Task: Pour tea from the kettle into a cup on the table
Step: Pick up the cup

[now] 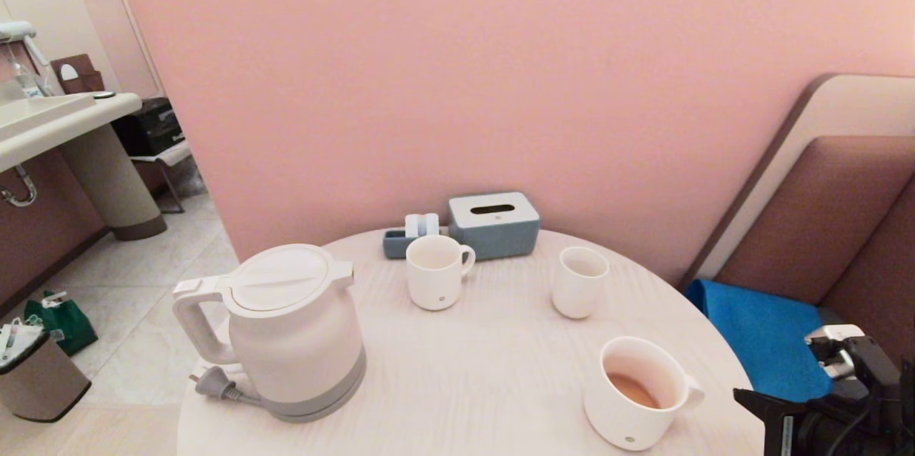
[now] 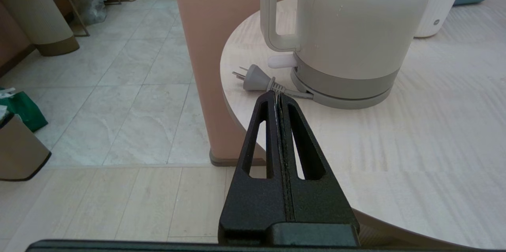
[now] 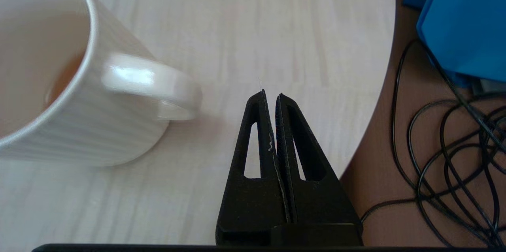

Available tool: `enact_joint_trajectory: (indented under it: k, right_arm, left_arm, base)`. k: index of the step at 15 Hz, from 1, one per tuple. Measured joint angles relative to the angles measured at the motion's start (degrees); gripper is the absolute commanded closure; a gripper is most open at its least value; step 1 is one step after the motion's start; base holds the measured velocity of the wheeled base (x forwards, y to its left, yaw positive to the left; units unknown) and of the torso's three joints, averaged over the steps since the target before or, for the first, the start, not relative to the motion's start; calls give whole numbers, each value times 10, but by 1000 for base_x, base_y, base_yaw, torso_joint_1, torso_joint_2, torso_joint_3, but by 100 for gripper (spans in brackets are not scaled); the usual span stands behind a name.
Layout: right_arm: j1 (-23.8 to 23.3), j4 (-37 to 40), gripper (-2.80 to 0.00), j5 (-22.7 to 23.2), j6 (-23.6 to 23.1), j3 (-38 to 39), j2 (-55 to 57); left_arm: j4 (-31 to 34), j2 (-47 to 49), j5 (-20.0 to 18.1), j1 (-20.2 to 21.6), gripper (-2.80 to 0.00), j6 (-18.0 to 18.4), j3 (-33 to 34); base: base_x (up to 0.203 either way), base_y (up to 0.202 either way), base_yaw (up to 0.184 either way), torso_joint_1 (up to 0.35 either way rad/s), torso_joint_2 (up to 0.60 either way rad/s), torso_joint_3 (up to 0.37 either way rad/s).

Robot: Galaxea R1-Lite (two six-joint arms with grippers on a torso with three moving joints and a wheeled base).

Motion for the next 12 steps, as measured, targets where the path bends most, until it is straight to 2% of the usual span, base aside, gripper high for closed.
enact_joint_trajectory:
  k: [3, 5, 7, 9, 11, 12]
  right_arm:
    - [-6, -67, 0, -3, -7, -2, 41]
    - [-32, -144, 0, 5, -38, -8, 96]
    - [-74, -233, 0, 44, -84, -8, 164]
    - [-132, -306, 0, 106, -120, -3, 213]
    - [-173, -309, 0, 165, -139, 0, 234]
    - [-183, -305, 0, 179, -144, 0, 237]
  left_arm:
    - [0, 0, 0, 0, 0, 0, 0]
    - [0, 0, 0, 0, 0, 0, 0]
    - [0, 0, 0, 0, 0, 0, 0]
    - [0, 0, 0, 0, 0, 0, 0]
    - [0, 0, 0, 0, 0, 0, 0]
    - [0, 0, 0, 0, 0, 0, 0]
  base:
    - [0, 0, 0, 0, 0, 0]
    - [0, 0, 0, 0, 0, 0]
    - [0, 0, 0, 0, 0, 0]
    - [0, 0, 0, 0, 0, 0]
    - [0, 0, 0, 0, 0, 0]
    - [0, 0, 0, 0, 0, 0]
